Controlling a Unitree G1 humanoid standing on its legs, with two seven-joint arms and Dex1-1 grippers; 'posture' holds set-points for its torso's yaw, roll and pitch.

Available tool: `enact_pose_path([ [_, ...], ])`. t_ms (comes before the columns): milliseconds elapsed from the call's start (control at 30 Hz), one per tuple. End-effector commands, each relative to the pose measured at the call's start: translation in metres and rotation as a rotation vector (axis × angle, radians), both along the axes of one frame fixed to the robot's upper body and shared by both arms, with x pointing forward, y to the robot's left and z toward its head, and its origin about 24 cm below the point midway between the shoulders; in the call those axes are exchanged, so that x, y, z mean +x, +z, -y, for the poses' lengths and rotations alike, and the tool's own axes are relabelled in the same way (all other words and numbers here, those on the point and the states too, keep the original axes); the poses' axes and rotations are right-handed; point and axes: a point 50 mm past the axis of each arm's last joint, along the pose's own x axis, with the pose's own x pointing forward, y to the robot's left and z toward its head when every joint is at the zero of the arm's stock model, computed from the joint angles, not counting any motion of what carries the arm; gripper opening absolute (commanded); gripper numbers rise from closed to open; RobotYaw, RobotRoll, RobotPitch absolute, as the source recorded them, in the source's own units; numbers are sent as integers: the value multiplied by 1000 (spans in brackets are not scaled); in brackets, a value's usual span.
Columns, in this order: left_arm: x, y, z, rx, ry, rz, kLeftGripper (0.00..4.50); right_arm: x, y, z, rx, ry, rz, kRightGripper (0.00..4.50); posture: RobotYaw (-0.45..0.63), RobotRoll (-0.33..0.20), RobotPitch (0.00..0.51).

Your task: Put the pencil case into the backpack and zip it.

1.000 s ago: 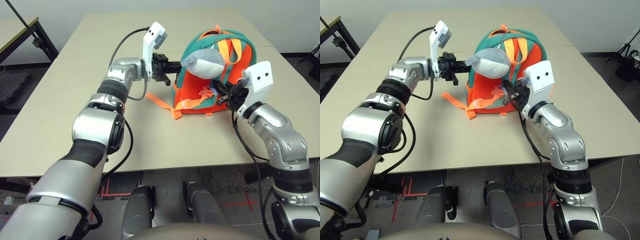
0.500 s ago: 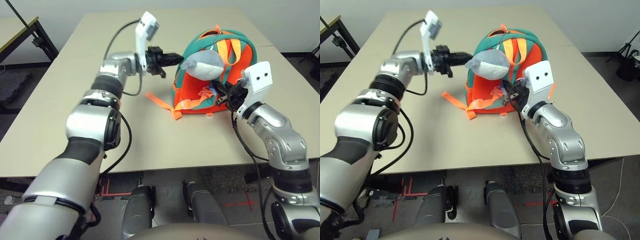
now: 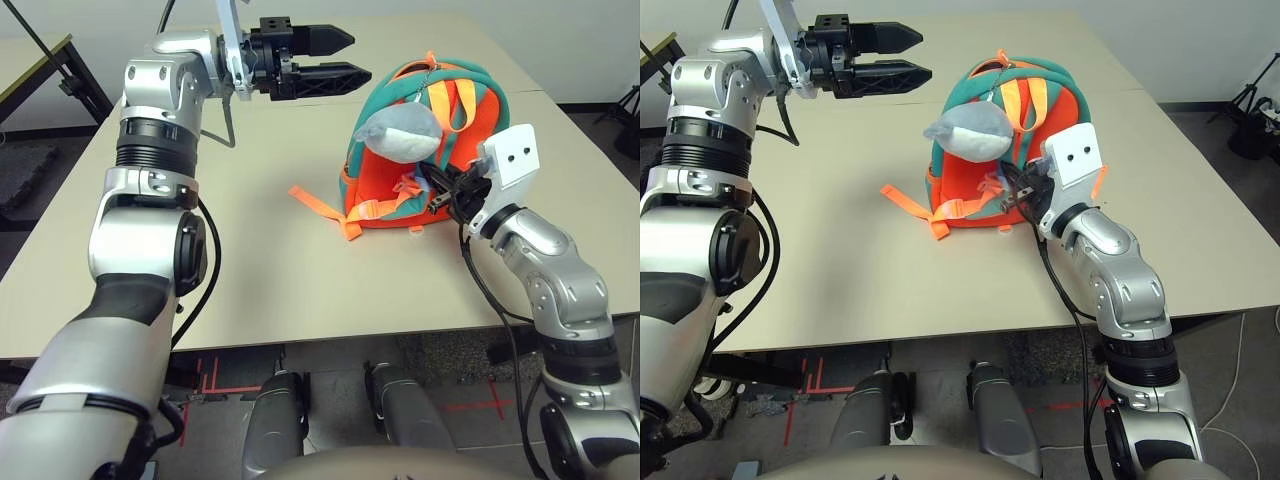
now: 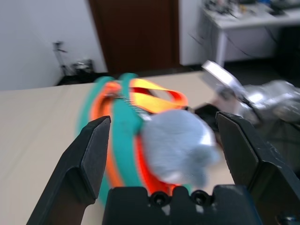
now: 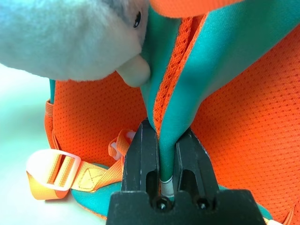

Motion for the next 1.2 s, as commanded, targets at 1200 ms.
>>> enact_pose_path([
  [1200,19,-45,44,246,53,179,2755,2,-7,-2,6,-3,-21,93,-255,0,85],
])
